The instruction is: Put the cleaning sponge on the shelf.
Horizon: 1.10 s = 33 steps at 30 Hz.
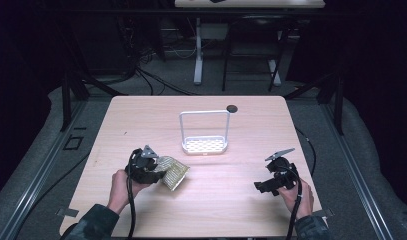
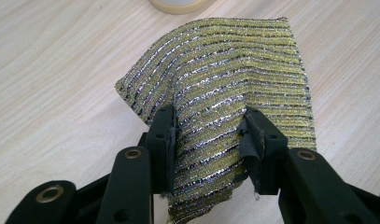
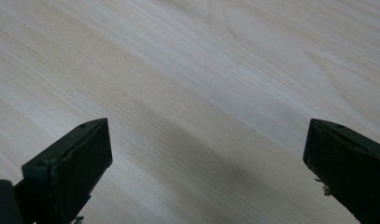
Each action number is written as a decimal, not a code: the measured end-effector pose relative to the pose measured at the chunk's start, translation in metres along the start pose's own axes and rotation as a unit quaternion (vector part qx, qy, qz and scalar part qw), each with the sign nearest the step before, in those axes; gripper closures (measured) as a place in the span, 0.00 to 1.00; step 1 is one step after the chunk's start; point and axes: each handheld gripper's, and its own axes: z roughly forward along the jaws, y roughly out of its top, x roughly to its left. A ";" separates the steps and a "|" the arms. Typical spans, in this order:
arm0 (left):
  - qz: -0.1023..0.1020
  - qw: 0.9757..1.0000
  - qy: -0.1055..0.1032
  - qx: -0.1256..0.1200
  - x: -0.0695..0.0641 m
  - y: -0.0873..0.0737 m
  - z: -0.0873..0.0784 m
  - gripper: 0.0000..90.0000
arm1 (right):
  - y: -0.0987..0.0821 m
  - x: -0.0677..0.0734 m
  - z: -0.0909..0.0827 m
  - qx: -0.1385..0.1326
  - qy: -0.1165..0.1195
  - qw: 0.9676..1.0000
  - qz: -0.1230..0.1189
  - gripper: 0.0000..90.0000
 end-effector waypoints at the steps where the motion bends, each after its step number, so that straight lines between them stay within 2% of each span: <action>1: 0.001 1.000 0.003 -0.002 -0.001 0.000 -0.001 0.66 | 0.000 0.000 0.000 0.000 0.000 1.000 0.000 0.01; 4: -0.003 1.000 0.000 -0.004 -0.001 0.000 -0.001 0.66 | 0.000 0.002 -0.001 -0.005 0.000 1.000 -0.003 0.01; 11: 0.011 1.000 -0.001 -0.013 -0.008 0.004 -0.003 0.66 | 0.000 0.000 -0.002 -0.002 -0.002 1.000 -0.005 0.01; 15: 0.017 1.000 -0.005 -0.017 -0.011 0.009 -0.003 0.66 | 0.000 -0.001 0.000 -0.002 0.000 1.000 0.003 0.01; 24: 0.028 0.999 -0.012 -0.026 -0.016 0.017 -0.001 0.66 | 0.001 0.000 0.001 0.005 -0.001 1.000 -0.002 0.01; 33: 0.037 0.999 -0.017 -0.029 -0.023 0.027 0.003 0.66 | -0.002 -0.006 0.000 -0.008 0.006 1.000 0.019 0.02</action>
